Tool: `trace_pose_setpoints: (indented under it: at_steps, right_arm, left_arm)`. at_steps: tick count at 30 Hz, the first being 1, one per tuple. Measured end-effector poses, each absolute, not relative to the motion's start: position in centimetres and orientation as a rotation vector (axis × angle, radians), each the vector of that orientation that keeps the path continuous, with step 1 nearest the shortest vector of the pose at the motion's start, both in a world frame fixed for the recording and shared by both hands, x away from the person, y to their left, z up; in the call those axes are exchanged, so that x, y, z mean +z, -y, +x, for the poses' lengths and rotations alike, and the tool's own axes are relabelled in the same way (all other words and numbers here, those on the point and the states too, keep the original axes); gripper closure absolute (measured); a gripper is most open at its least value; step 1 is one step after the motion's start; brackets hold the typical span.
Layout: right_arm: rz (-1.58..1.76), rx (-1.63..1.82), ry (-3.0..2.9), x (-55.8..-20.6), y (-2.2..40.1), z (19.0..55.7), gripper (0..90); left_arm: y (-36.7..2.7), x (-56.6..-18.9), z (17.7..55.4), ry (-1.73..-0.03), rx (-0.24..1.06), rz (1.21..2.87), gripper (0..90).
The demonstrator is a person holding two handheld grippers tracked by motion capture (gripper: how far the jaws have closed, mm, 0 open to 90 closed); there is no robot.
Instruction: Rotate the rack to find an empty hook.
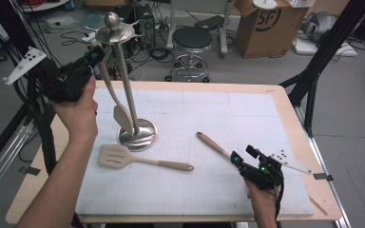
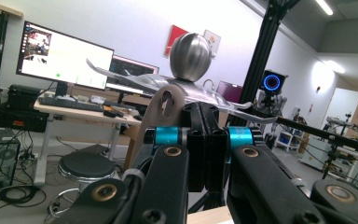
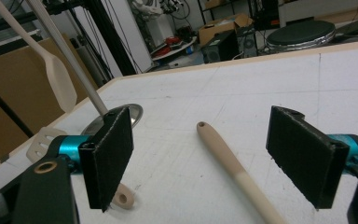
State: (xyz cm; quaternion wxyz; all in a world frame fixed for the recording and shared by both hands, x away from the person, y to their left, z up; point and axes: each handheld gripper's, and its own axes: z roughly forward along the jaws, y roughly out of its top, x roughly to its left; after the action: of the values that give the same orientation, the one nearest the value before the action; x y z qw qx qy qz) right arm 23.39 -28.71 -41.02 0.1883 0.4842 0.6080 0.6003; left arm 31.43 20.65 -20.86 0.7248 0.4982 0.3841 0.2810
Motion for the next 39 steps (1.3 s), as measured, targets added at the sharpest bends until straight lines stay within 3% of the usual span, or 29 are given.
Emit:
trace_pose_setpoints:
  at_steps: [19, 33, 39]
  right_arm:
    - [1.362, 1.691, -1.711, -41.0, 28.8, 23.3, 22.2]
    - [1.366, 1.699, -1.702, -40.9, 28.7, 23.2, 22.3]
    - [1.369, 1.699, -1.707, -41.0, 28.7, 23.3, 22.3]
  left_arm:
    - [-22.3, -21.1, 33.3, -0.892, 0.571, 1.041, 89.7]
    - [-20.5, -23.2, 31.1, -0.881, 0.553, 1.071, 89.7]
    - [-18.4, -22.3, 30.2, -0.826, 0.531, 1.085, 89.6]
